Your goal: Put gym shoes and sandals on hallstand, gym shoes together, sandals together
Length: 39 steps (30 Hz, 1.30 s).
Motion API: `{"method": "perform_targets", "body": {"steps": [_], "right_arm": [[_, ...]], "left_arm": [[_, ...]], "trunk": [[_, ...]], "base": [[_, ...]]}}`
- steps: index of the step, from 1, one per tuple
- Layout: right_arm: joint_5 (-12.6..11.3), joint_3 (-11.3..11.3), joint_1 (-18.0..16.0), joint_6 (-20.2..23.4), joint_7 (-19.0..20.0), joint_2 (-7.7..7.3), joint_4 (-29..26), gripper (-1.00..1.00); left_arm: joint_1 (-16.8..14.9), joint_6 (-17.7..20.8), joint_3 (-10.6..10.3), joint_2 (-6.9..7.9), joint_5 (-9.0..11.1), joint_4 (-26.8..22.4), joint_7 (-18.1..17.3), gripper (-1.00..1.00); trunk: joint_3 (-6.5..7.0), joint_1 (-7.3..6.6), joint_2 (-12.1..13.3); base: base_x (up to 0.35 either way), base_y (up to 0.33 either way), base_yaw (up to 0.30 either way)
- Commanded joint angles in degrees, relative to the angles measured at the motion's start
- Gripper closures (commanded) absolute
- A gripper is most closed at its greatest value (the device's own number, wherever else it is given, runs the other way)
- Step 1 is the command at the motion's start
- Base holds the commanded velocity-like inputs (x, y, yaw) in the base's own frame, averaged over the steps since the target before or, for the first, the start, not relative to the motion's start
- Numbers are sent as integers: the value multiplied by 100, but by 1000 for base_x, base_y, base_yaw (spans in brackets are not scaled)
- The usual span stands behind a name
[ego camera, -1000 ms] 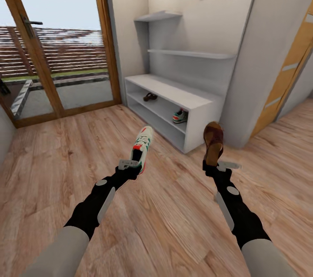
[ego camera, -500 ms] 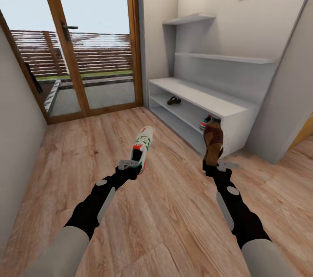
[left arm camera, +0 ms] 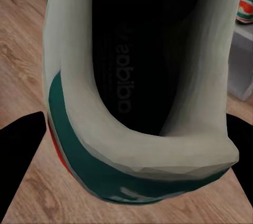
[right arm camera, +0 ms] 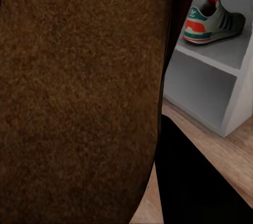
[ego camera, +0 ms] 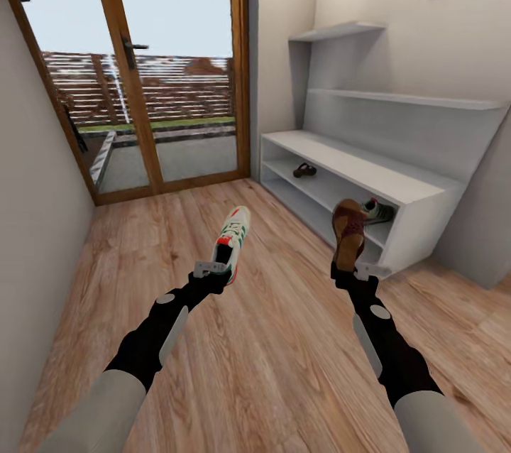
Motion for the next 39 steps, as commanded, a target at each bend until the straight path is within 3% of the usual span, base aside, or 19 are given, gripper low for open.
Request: {"method": "perform_targets", "body": {"steps": [1,12,29,39], "right_arm": [[-69,9,-2,25,-29,-3,-12,100],[-58,3,-2,29,-22,-3,-12,100],[-57,6,-2,30,-22,-3,-12,100],[-58,6,-2,29,-22,-3,-12,100]], "left_arm": [[-2,43,0,0,61,-8,-2,100],[-2,44,0,0,64,-6,-2,100],[-2,43,20,4,70,-1,-2,100],[-2,43,20,4,70,-1,-2,100]], "trunk": [[-5,2,-2],[-6,2,-2],[-62,2,-2],[-94,2,-2]], "base": [[283,189,1],[285,189,23],[290,181,280],[336,42,252]]}}
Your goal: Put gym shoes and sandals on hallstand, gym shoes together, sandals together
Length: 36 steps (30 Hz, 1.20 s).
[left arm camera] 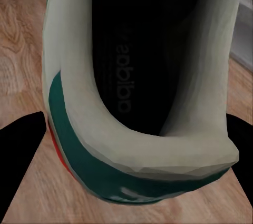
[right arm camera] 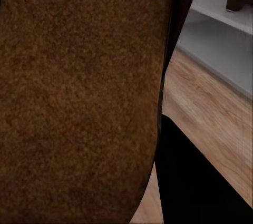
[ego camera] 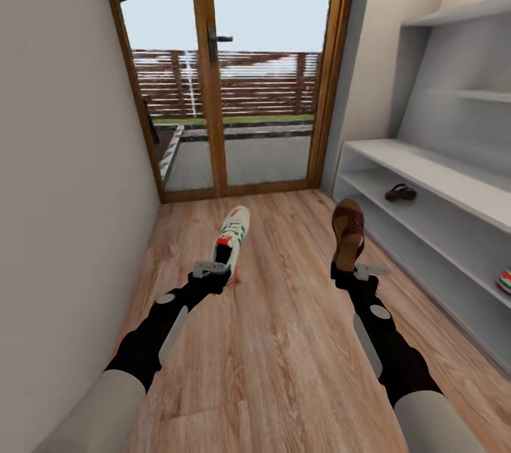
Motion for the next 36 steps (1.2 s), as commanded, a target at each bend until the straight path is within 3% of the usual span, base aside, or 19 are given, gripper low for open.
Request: {"method": "perform_targets", "body": {"steps": [1,23,36], "right_arm": [[-75,11,-1,25,-28,-3,-13,100],[-76,3,-1,24,-30,-3,-13,100],[-76,10,-1,24,-33,-3,-13,100]], "left_arm": [[-3,45,0,-2,62,-7,-2,100],[-3,47,-2,-5,62,-7,-2,100],[-3,45,0,-5,62,-7,-2,100]], "trunk": [[-6,2,-2],[-8,2,-2],[-8,2,-2]], "base": [[344,3,78],[345,0,1],[345,0,-222]]}}
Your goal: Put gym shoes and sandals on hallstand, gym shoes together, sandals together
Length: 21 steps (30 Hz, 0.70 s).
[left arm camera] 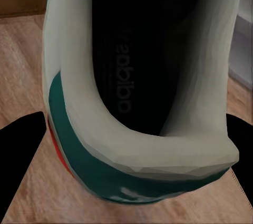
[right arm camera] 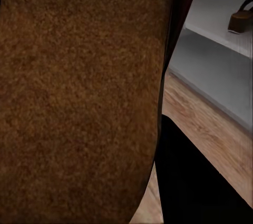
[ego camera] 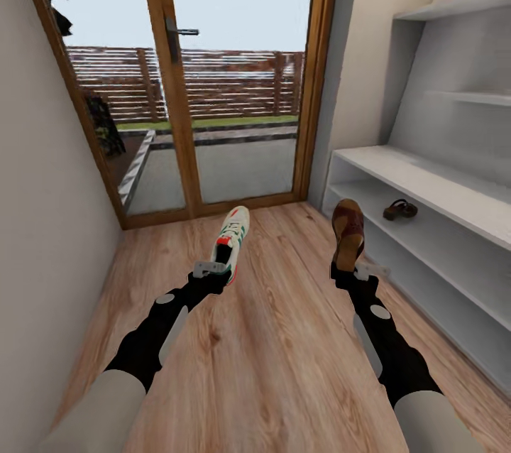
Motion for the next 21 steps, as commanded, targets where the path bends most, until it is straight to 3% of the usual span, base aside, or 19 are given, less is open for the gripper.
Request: {"method": "perform_targets", "body": {"steps": [1,21], "right_arm": [[-75,11,-2,23,-28,-3,-12,100],[-75,7,-2,29,-32,-3,-20,100]], "left_arm": [[-2,46,0,2,62,-9,-3,100],[-2,46,-1,0,62,-9,-3,100]], "trunk": [[-5,2,-2],[-5,2,-2]], "base": [[345,0,-224],[344,86,-22]]}}
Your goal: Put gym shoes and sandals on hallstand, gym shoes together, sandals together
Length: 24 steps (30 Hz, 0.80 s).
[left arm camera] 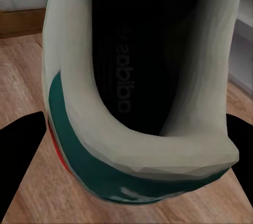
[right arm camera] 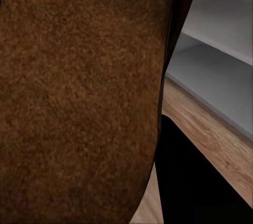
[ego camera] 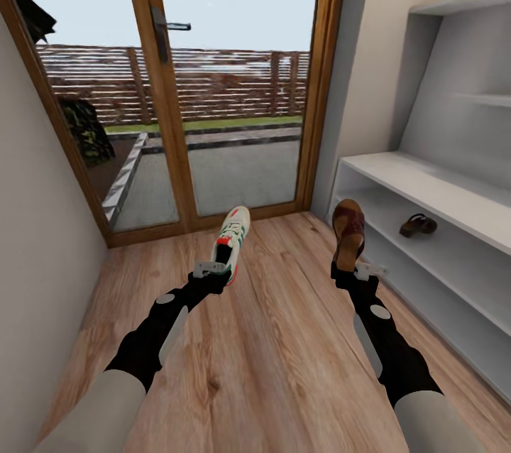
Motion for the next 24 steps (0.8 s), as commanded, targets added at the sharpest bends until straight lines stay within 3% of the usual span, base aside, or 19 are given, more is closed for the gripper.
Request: {"method": "perform_targets", "body": {"steps": [1,9,24], "right_arm": [[-75,9,-2,25,-29,-3,-13,100],[-75,7,-2,25,-29,-3,-12,100],[-75,7,-2,25,-28,-3,-10,100]], "left_arm": [[-2,44,0,0,62,-8,-2,100],[-2,44,0,0,62,-8,-2,100],[-2,44,0,0,62,62,-2,100]], "trunk": [[-5,2,-2],[15,2,-2],[66,2,-2]], "base": [[337,148,0],[285,121,-196],[14,5,-238]]}}
